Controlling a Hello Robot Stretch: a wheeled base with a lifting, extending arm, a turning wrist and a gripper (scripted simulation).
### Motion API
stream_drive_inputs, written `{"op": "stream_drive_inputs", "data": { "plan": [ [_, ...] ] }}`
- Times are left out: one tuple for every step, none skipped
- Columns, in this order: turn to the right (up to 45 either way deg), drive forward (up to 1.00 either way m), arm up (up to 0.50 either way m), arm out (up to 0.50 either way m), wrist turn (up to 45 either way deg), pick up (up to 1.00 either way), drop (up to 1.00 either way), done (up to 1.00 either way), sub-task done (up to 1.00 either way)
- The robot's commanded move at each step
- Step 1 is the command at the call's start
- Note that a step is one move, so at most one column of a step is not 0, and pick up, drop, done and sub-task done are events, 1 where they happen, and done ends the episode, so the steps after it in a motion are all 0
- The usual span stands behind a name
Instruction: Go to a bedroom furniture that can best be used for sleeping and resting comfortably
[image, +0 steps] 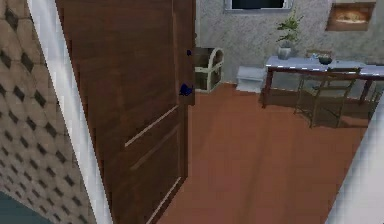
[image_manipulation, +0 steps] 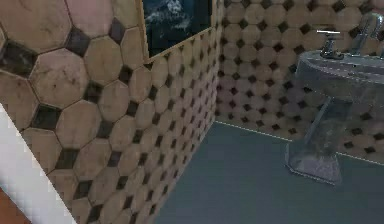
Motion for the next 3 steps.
{"op": "stream_drive_inputs", "data": {
  "plan": [
    [-3.0,0.00,0.00,0.00,0.0,0.00,0.00,0.00,0.00],
    [0.0,0.10,0.00,0.00,0.0,0.00,0.00,0.00,0.00],
    [0.0,0.65,0.00,0.00,0.0,0.00,0.00,0.00,0.00]
  ]
}}
